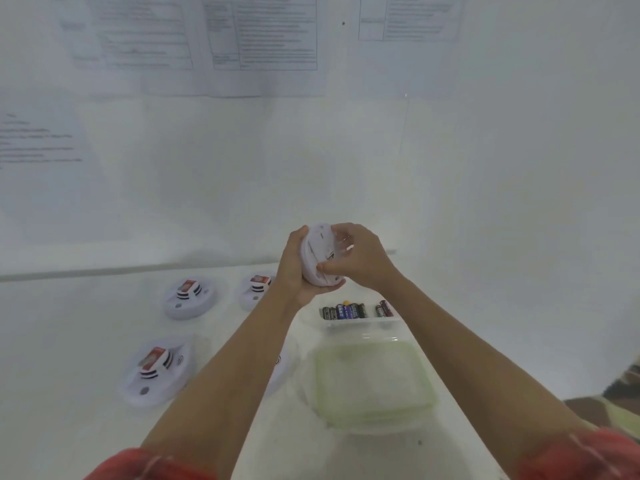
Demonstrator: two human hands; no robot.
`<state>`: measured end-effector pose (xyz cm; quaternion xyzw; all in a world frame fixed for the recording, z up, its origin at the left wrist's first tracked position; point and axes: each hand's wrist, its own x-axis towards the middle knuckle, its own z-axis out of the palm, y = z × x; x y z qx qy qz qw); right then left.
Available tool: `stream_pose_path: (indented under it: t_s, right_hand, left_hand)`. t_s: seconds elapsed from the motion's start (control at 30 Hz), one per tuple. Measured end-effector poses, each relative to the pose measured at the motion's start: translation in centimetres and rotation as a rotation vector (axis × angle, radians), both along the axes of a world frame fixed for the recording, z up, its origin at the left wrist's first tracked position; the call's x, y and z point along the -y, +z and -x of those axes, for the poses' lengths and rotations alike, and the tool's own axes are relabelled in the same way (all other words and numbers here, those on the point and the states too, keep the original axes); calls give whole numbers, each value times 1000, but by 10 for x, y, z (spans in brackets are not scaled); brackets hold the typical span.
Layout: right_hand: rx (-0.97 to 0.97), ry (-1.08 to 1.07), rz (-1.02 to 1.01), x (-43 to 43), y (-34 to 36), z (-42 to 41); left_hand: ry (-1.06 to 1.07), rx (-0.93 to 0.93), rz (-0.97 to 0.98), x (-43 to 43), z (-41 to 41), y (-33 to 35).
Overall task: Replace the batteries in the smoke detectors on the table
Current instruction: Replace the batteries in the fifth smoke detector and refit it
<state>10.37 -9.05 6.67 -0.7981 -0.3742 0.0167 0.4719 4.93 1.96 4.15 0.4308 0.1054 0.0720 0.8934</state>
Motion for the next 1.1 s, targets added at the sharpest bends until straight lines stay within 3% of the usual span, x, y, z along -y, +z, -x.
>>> stream_pose_path:
  t_s: [0.27, 0.5, 0.77, 0.93, 1.1]
  right_hand:
    - [113, 117, 145, 11, -7, -6]
    - [3, 186, 94, 24, -10, -12]
    - [-115, 360, 380, 65, -33, 10]
    - [-19, 317, 719, 80, -56, 37]
    - [73, 235, 793, 83, -73, 59]
  left_hand:
    - [28, -80, 66, 14, 5, -7]
    - [72, -87, 94, 15, 18, -9]
    - [193, -65, 127, 15, 55, -40]
    - [227, -41, 141, 22, 85, -39]
    - [228, -25, 155, 32, 112, -39]
